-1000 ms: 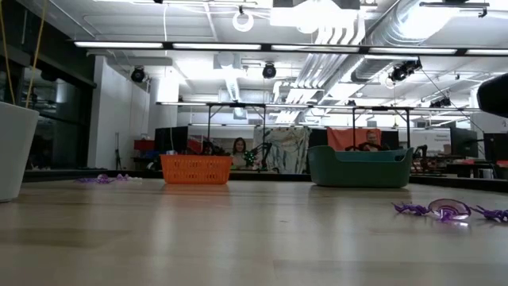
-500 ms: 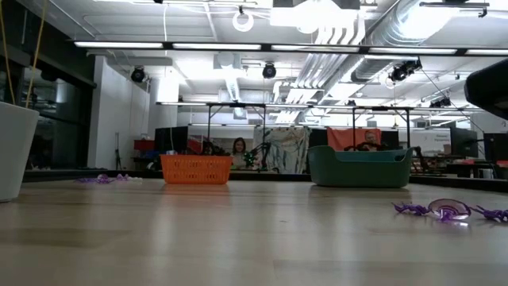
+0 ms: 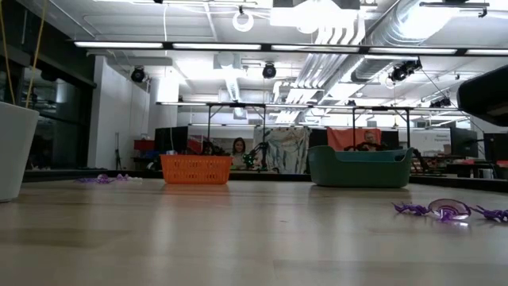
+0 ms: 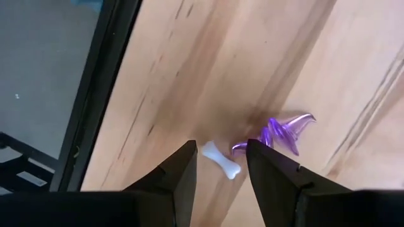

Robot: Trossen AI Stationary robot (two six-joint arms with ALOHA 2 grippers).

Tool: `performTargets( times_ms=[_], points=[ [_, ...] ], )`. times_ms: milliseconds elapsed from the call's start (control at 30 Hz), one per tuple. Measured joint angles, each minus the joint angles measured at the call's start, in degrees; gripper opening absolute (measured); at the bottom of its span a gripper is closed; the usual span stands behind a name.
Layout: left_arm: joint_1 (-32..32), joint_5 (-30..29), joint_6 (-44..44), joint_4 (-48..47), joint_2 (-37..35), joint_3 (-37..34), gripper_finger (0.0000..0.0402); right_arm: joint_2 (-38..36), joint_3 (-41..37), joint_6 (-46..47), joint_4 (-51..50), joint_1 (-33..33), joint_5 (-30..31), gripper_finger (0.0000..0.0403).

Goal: Sort Halloween decoration
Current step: Put the white bone toy into the yellow bin

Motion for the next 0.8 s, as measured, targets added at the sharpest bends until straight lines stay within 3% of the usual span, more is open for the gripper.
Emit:
performTargets(
  times_ms=[800],
  points=[
    [0.00,0.00,0.00,-0.09,0.00,0.00,0.0136,-1.34,-0.22,0.38,-1.17,-2.27,2.73,0.0138]
  ],
)
